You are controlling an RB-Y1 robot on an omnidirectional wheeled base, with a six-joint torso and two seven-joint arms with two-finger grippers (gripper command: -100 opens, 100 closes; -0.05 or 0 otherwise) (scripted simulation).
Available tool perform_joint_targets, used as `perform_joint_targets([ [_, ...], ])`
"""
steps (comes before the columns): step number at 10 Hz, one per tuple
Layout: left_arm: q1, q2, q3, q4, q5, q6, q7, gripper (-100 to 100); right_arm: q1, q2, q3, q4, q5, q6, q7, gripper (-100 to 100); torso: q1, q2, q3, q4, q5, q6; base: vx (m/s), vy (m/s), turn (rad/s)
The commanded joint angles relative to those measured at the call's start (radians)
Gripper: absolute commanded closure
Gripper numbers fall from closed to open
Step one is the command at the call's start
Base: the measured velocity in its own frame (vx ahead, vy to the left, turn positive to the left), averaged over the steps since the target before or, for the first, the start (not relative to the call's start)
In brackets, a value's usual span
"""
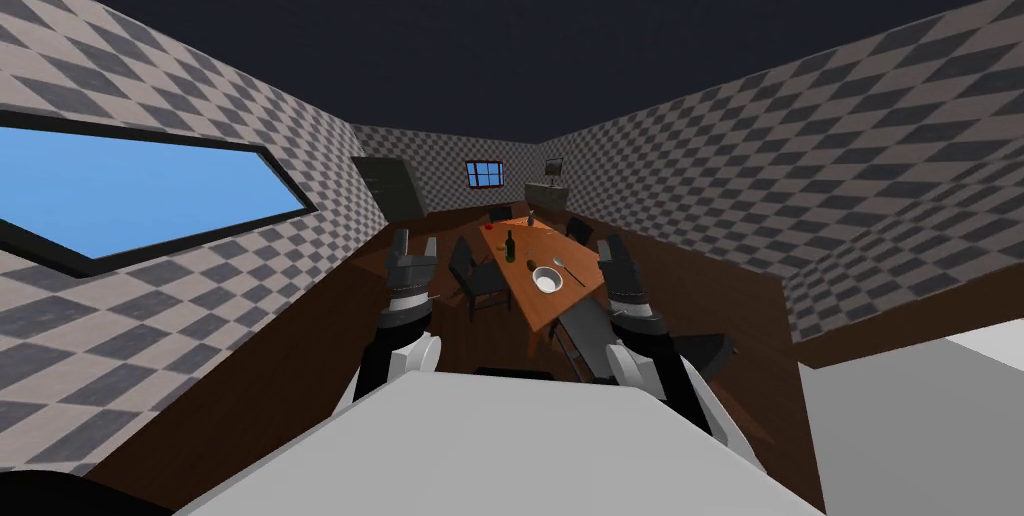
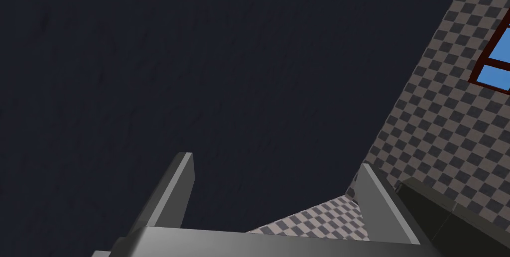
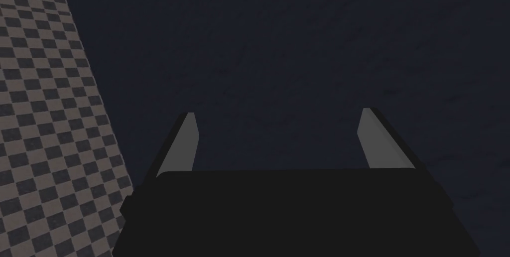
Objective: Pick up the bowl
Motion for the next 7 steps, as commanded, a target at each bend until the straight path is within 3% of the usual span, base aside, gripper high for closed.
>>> perform_joint_targets([
  [1, 0.000, 0.000, 0.000, 0.000, 0.000, 0.000, 0.000, 0, -0.022, -0.050, 0.002, 0.050, 0.013, -0.001, 0.016, -100, 0.000, 0.000, 0.000, 0.000, 0.000, 0.000, -0.030, 0.189, 0.149],
  [3, 0.000, 0.000, 0.000, 0.000, 0.000, 0.000, 0.000, 0, -0.037, -0.107, 0.012, 0.118, 0.037, 0.003, 0.040, -100, 0.003, 0.001, 0.000, 0.000, 0.000, 0.000, 0.003, 0.223, 0.157],
  [7, 0.000, 0.000, 0.000, 0.000, 0.000, 0.000, 0.000, 0, -0.050, -0.184, 0.024, 0.205, 0.067, 0.010, 0.066, -100, -0.003, -0.001, -0.001, 0.000, -0.001, 0.000, 0.021, 0.118, 0.114],
])
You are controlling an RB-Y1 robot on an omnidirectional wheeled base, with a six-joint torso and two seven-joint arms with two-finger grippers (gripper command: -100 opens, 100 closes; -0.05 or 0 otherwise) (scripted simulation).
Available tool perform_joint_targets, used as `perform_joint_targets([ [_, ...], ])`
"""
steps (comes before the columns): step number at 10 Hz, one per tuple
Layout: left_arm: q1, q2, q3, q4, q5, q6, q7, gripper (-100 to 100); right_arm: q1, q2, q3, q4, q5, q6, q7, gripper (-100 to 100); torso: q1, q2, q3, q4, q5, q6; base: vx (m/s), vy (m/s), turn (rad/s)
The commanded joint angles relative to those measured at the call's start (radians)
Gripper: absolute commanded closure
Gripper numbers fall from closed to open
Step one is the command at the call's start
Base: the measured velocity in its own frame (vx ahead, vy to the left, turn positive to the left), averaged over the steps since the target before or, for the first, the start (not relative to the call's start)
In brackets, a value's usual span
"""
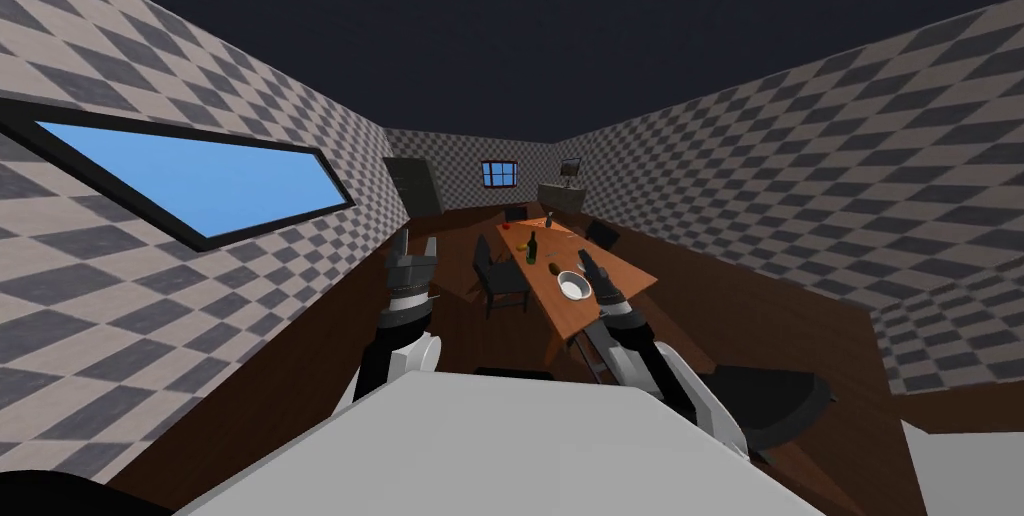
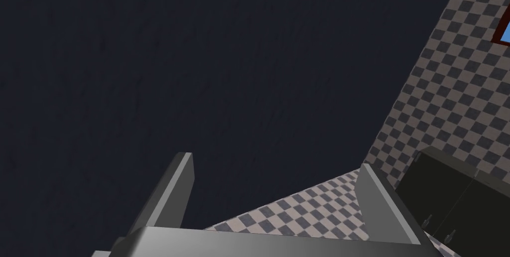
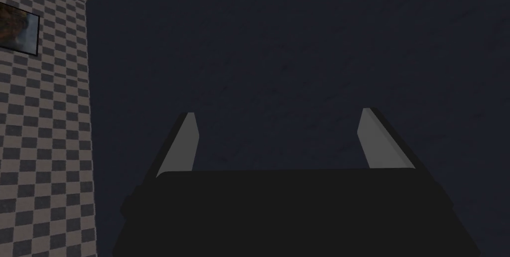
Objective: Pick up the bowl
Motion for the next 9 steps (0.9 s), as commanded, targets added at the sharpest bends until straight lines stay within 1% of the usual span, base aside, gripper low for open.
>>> perform_joint_targets([
  [1, 0.000, 0.000, 0.000, 0.000, 0.000, 0.000, 0.000, 0, -0.002, -0.046, 0.006, 0.048, 0.018, 0.007, 0.014, -100, 0.000, 0.000, 0.000, 0.000, 0.000, 0.000, 0.025, 0.101, 0.126],
  [2, 0.000, 0.000, 0.000, 0.000, 0.000, 0.000, 0.000, 0, -0.006, -0.079, 0.014, 0.073, 0.037, 0.012, 0.029, -100, -0.001, 0.000, 0.000, 0.000, 0.000, 0.000, 0.033, 0.138, 0.183],
  [3, 0.000, 0.000, 0.000, 0.000, 0.000, 0.000, 0.000, 0, -0.006, -0.082, 0.014, 0.092, 0.037, 0.012, 0.029, -100, 0.001, -0.001, 0.000, 0.000, 0.000, 0.000, 0.022, 0.105, 0.086],
  [4, 0.000, 0.000, 0.000, 0.000, 0.000, 0.000, 0.000, 0, -0.009, -0.118, 0.024, 0.122, 0.056, 0.018, 0.044, -100, 0.000, 0.000, 0.000, 0.000, 0.000, 0.000, 0.038, 0.095, 0.144],
  [6, 0.000, 0.000, 0.000, 0.000, 0.000, 0.000, 0.000, 0, -0.012, -0.178, 0.049, 0.218, 0.098, 0.031, 0.075, -100, 0.002, -0.001, -0.001, 0.000, 0.000, -0.001, 0.047, 0.161, 0.220],
  [7, 0.000, 0.000, 0.000, 0.000, 0.000, 0.000, 0.000, 0, -0.012, -0.190, 0.049, 0.233, 0.098, 0.031, 0.075, -100, 0.003, -0.001, -0.001, 0.000, 0.001, 0.000, 0.039, 0.114, 0.064],
  [8, 0.000, 0.000, 0.000, 0.000, 0.000, 0.000, 0.000, 0, -0.012, -0.224, 0.063, 0.260, 0.121, 0.037, 0.091, -100, 0.001, 0.000, 0.000, 0.000, 0.000, 0.000, 0.031, 0.108, 0.133],
  [9, 0.000, 0.000, 0.000, 0.000, 0.000, 0.000, 0.000, 0, -0.012, -0.224, 0.063, 0.282, 0.121, 0.037, 0.091, -100, 0.000, 0.000, 0.000, 0.000, 0.000, 0.000, 0.027, 0.069, 0.070],
])
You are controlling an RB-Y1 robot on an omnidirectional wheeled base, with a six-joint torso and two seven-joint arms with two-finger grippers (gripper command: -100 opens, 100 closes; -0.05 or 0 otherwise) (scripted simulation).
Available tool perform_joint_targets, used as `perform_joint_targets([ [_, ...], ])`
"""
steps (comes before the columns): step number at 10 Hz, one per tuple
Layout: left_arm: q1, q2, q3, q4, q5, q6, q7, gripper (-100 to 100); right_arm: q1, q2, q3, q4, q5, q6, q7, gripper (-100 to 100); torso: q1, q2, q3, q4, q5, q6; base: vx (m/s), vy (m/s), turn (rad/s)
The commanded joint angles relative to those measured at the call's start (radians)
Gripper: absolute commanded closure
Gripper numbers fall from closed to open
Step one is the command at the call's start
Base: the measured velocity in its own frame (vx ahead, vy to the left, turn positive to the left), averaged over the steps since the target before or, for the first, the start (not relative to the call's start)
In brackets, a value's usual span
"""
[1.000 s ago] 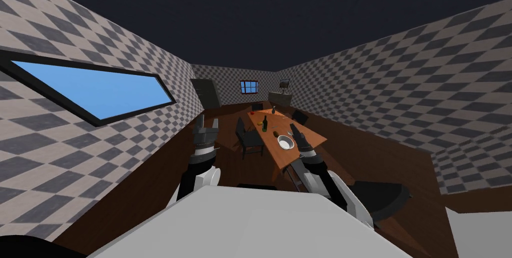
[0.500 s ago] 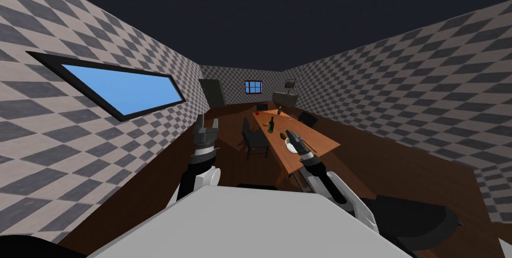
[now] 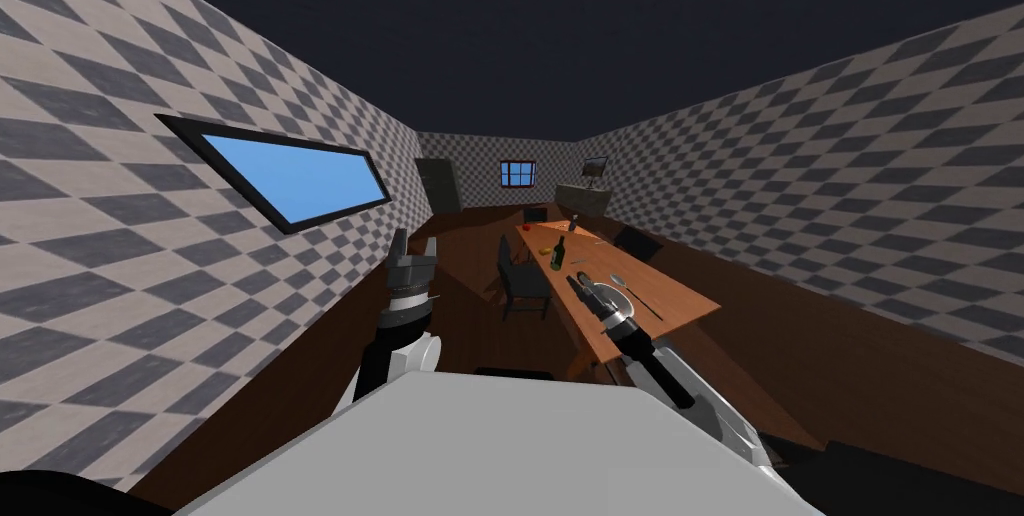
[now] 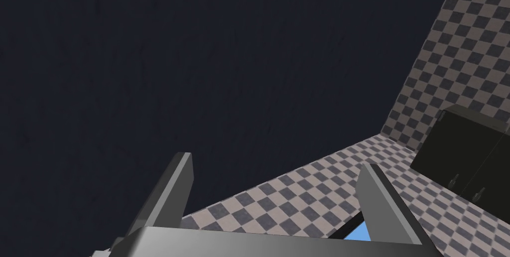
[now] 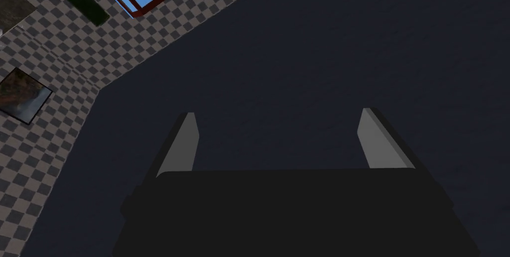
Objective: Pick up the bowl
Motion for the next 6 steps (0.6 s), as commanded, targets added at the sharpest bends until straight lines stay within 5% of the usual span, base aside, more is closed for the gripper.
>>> perform_joint_targets([
  [1, 0.000, 0.000, 0.000, 0.000, 0.000, 0.000, 0.000, 0, 0.010, -0.039, 0.015, 0.050, 0.025, -0.005, 0.021, -100, 0.000, 0.000, 0.000, 0.000, 0.000, 0.000, 0.046, 0.077, 0.137],
  [6, 0.000, 0.000, 0.000, 0.000, 0.000, 0.000, 0.000, 0, 0.013, -0.103, 0.048, 0.168, 0.071, 0.008, 0.053, -100, 0.000, 0.000, 0.000, 0.000, 0.000, 0.000, 0.038, 0.072, 0.104],
])
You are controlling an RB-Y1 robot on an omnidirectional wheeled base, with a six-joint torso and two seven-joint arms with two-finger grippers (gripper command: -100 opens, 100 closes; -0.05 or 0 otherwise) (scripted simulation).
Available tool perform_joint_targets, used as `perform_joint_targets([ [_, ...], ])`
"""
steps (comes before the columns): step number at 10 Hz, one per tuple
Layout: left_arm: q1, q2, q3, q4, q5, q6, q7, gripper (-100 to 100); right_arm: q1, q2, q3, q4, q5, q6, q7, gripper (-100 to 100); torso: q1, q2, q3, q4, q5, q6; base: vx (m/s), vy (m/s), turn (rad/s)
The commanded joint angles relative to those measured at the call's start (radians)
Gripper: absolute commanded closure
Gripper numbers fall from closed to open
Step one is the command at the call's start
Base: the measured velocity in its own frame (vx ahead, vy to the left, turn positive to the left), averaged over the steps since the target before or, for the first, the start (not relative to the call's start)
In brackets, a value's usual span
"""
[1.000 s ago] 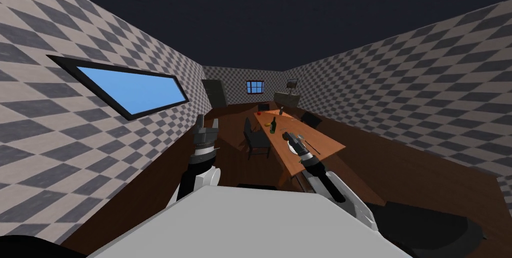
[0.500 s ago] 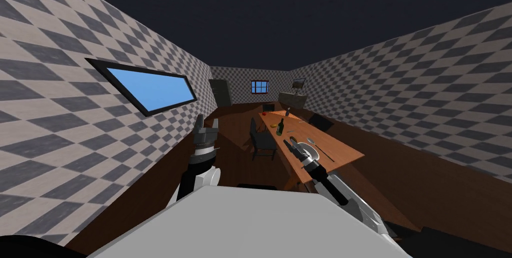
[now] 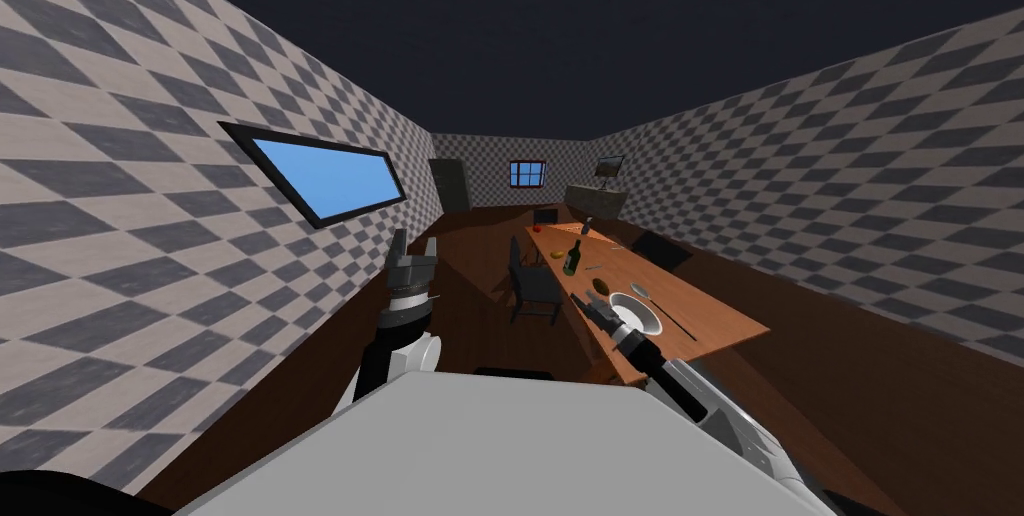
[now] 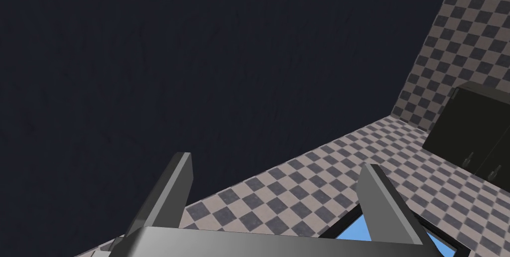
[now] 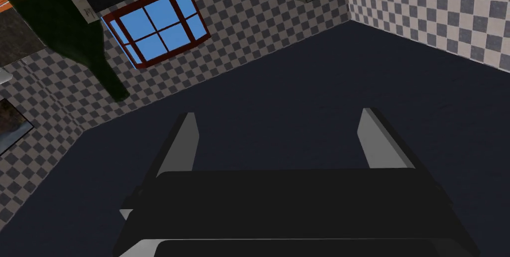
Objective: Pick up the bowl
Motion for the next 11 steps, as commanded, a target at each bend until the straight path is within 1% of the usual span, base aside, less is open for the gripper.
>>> perform_joint_targets([
  [1, 0.000, 0.000, 0.000, 0.000, 0.000, 0.000, 0.000, 0, 0.004, -0.025, 0.022, 0.050, 0.030, -0.001, 0.028, -100, 0.000, 0.000, 0.000, 0.000, 0.000, 0.000, 0.044, 0.066, 0.168],
  [2, 0.000, 0.000, 0.000, 0.000, 0.000, 0.000, 0.000, 0, 0.004, -0.025, 0.022, 0.070, 0.030, -0.001, 0.028, -100, 0.000, 0.000, 0.000, 0.000, 0.000, -0.001, 0.038, 0.061, 0.074],
  [3, 0.000, 0.000, 0.000, 0.000, 0.000, 0.000, 0.000, 0, 0.006, -0.057, 0.038, 0.106, 0.052, 0.006, 0.044, -100, 0.000, 0.000, 0.000, 0.000, 0.000, 0.000, 0.041, 0.073, 0.119],
  [4, 0.000, 0.000, 0.000, 0.000, 0.000, 0.000, 0.000, 0, 0.006, -0.057, 0.038, 0.119, 0.052, 0.006, 0.044, -100, 0.000, 0.000, 0.000, 0.000, 0.000, 0.000, 0.041, 0.060, 0.069],
  [5, 0.000, 0.000, 0.000, 0.000, 0.000, 0.000, 0.000, 0, 0.007, -0.088, 0.054, 0.153, 0.075, 0.013, 0.059, -100, 0.000, 0.000, 0.000, 0.000, 0.000, 0.000, 0.063, 0.072, 0.144],
  [6, 0.000, 0.000, 0.000, 0.000, 0.000, 0.000, 0.000, 0, 0.007, -0.088, 0.054, 0.168, 0.075, 0.013, 0.059, -100, 0.000, -0.001, 0.000, 0.000, 0.000, 0.000, 0.050, 0.049, 0.068],
  [7, 0.000, 0.000, 0.000, 0.000, 0.000, 0.000, 0.000, 0, 0.009, -0.120, 0.069, 0.203, 0.096, 0.020, 0.074, -100, -0.001, 0.000, 0.000, 0.000, 0.000, 0.000, 0.039, 0.059, 0.107],
  [8, 0.000, 0.000, 0.000, 0.000, 0.000, 0.000, 0.000, 0, 0.009, -0.120, 0.069, 0.215, 0.096, 0.020, 0.074, -100, 0.000, 0.000, 0.000, 0.000, 0.000, 0.000, 0.037, 0.050, 0.072],
  [9, 0.000, 0.000, 0.000, 0.000, 0.000, 0.000, 0.000, 0, 0.011, -0.152, 0.084, 0.252, 0.118, 0.028, 0.088, -100, -0.001, 0.001, 0.000, 0.000, 0.000, 0.000, 0.051, 0.047, 0.156],
  [10, 0.000, 0.000, 0.000, 0.000, 0.000, 0.000, 0.000, 0, 0.011, -0.152, 0.084, 0.262, 0.118, 0.028, 0.088, -100, -0.001, 0.000, 0.000, 0.000, 0.000, 0.000, 0.045, 0.035, 0.055],
  [11, 0.000, 0.000, 0.000, 0.000, 0.000, 0.000, 0.000, 0, 0.013, -0.183, 0.099, 0.302, 0.139, 0.035, 0.102, -100, -0.002, 0.000, 0.000, 0.000, 0.000, 0.000, 0.044, 0.050, 0.099],
])
